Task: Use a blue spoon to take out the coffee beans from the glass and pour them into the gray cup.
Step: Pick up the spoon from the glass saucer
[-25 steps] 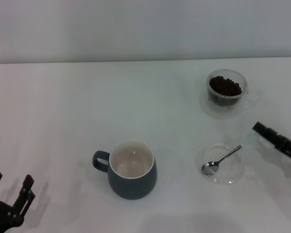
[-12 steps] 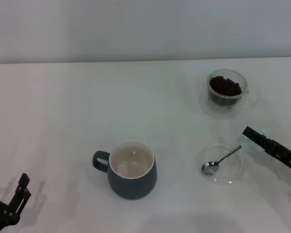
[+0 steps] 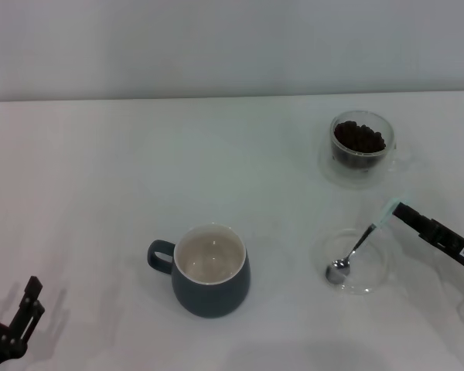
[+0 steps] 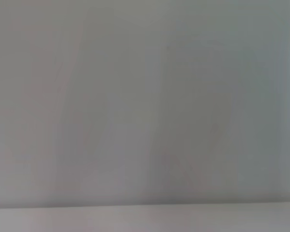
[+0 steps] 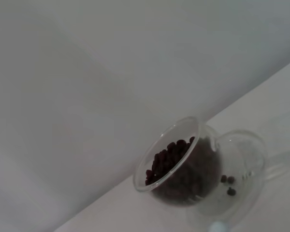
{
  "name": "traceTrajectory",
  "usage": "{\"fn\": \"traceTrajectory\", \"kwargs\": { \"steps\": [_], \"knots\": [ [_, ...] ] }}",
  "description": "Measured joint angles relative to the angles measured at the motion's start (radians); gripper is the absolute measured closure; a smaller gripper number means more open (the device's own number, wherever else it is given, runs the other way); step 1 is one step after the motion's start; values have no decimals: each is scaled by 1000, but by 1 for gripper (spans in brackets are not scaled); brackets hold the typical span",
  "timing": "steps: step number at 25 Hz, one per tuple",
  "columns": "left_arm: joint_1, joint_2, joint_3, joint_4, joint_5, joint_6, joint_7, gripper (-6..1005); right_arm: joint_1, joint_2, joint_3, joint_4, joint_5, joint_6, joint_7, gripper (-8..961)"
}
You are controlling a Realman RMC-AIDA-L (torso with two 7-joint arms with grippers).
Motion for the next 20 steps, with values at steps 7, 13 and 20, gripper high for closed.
{"fn": "traceTrajectory", "kwargs": {
  "steps": [7,13,20],
  "knots": [
    [-4,1,0,-4,-18,0,0,264,0,0,0,-2,2,1,2,842],
    [-15,2,0,-5,-23,0,0,264,0,0,2,-7,3,1,2,953],
    [-16,2,0,-5,-24,0,0,263,0,0,3,-9,3,1,4,947]
  ]
}}
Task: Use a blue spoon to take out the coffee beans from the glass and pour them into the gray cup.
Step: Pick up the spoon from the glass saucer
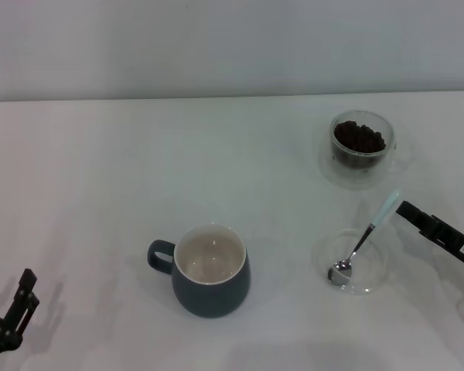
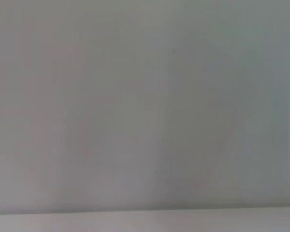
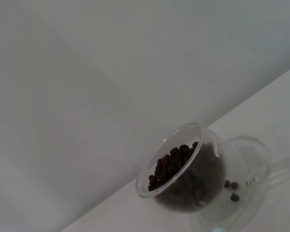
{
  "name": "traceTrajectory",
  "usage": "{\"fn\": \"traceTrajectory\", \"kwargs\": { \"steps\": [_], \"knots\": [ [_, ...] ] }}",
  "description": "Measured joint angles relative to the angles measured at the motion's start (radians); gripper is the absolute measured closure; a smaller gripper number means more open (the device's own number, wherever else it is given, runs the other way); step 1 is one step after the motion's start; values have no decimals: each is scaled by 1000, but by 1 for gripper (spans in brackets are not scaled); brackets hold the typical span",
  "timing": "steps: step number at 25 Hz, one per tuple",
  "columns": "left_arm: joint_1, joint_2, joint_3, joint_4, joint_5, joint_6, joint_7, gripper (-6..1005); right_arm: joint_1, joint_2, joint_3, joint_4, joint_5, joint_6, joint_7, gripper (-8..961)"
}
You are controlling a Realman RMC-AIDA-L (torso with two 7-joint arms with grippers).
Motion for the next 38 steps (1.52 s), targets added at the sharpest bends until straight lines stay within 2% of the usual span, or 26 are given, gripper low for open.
{"fn": "traceTrajectory", "kwargs": {
  "steps": [6,11,17,22,33,38],
  "knots": [
    [-6,0,0,1,0,0,0,263,1,-1,-4,-7,-1,-9,-35,942],
    [-9,0,0,1,0,0,0,264,22,-23,-48,-23,-36,-10,-14,938],
    [-11,0,0,1,0,0,0,263,38,-30,-53,-25,-43,-3,-11,769],
    [-10,0,0,1,0,4,0,263,41,-31,-43,-26,-37,28,2,495],
    [-13,0,-2,1,-1,9,-1,264,98,-18,-58,-29,-45,80,-23,69],
    [-13,-2,-2,1,-1,9,-4,265,114,-16,-77,-29,-46,114,-24,75]
  ]
}}
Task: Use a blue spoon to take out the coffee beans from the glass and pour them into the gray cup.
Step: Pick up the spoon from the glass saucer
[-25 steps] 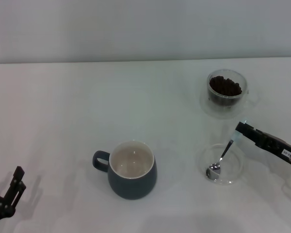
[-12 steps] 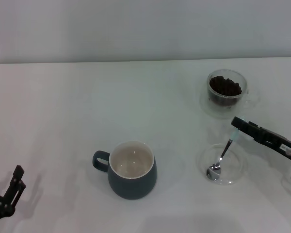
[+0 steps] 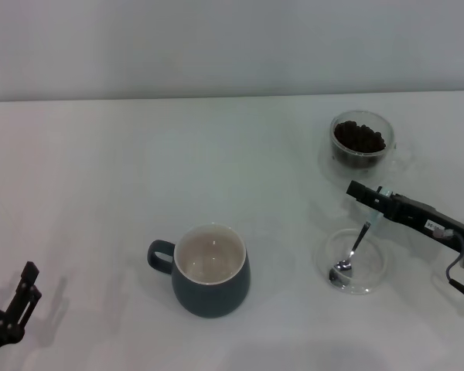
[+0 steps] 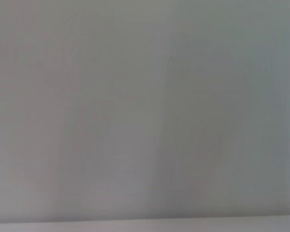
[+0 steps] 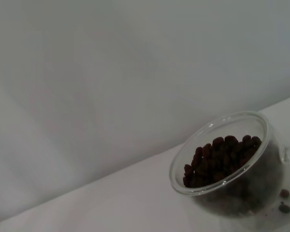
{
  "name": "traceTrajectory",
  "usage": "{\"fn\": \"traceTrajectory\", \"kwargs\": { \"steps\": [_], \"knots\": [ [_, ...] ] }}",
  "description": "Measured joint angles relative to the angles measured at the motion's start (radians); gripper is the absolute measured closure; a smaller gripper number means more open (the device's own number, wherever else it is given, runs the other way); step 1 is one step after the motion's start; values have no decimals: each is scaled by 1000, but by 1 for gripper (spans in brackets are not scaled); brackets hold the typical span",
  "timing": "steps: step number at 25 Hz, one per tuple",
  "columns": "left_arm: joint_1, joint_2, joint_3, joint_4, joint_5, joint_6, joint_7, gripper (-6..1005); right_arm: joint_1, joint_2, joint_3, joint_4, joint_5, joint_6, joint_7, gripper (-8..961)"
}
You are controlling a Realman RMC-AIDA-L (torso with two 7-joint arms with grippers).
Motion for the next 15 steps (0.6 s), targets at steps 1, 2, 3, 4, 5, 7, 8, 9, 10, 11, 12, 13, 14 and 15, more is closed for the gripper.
{"fn": "traceTrajectory", "kwargs": {
  "steps": [1,2,3,4,5,7,8,9,10,11,12,13,14,15],
  "knots": [
    [0,0,0,0,0,0,0,265,3,1,-3,1,0,7,0,77],
    [-1,0,0,0,-2,0,0,265,5,1,-3,2,0,11,0,78],
    [-2,0,0,0,-3,0,-1,265,5,2,-3,1,0,14,0,79],
    [-3,0,0,0,-3,0,-1,265,5,3,-3,0,-1,16,0,80],
    [-4,0,0,0,-4,0,-2,265,5,3,-3,0,-1,18,0,82],
    [-6,0,0,0,-6,0,-2,266,3,4,-2,-1,0,19,0,95],
    [-8,0,0,0,-8,0,-2,266,2,4,0,-1,1,20,1,107],
    [-9,0,0,0,-10,0,-2,266,0,4,2,-1,3,20,1,136],
    [-10,0,0,0,-12,0,-2,266,-2,4,4,-1,5,20,2,164],
    [-11,0,0,0,-12,0,-2,266,-4,4,5,-1,6,20,3,193],
    [-11,0,0,0,-12,0,-2,265,-6,3,6,-1,8,20,5,222],
    [-12,0,0,0,-12,0,-2,265,-6,3,7,-1,8,19,6,250],
    [-12,0,0,0,-12,0,-2,265,-7,2,7,-1,8,18,7,279],
    [-12,0,0,0,-12,0,-2,264,-8,2,8,-1,8,17,8,328]
  ]
}}
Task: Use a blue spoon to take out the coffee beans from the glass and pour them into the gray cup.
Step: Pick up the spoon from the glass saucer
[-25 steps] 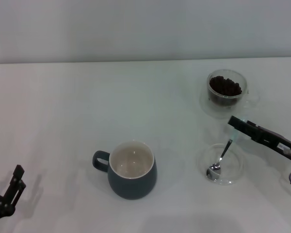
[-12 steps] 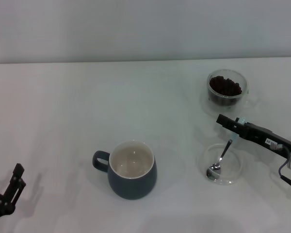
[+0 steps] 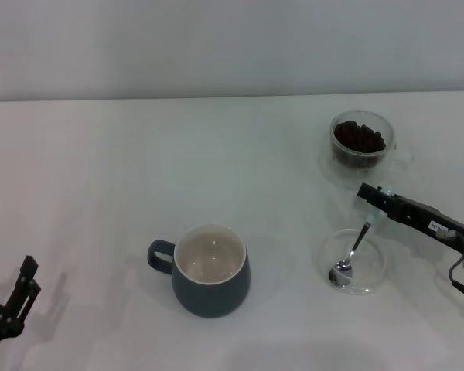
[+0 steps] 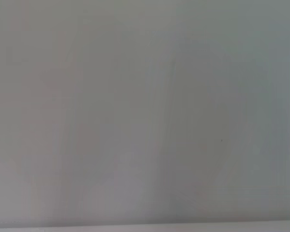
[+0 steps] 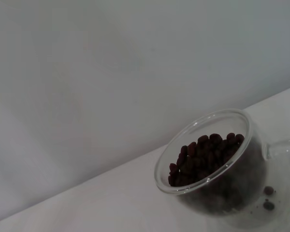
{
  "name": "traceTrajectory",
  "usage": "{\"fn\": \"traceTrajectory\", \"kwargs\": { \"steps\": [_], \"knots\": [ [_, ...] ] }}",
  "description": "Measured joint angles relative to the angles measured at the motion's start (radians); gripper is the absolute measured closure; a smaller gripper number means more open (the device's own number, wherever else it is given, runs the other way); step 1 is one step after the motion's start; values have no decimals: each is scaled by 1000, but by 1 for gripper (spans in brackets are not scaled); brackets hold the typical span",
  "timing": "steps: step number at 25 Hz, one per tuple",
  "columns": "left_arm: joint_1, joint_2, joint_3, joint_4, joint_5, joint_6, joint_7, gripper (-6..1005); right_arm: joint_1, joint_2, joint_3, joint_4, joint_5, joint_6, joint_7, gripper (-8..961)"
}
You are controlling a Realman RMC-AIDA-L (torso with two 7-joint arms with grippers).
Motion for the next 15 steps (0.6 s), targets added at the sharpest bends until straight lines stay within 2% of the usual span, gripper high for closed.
{"fn": "traceTrajectory", "kwargs": {
  "steps": [4,10,15],
  "knots": [
    [0,0,0,0,0,1,0,264,0,0,0,0,1,-3,0,524],
    [0,1,0,0,-1,1,2,264,-6,-1,0,0,10,-14,1,749],
    [0,2,0,0,-9,2,3,264,-10,-1,0,-2,22,-20,4,776]
  ]
}}
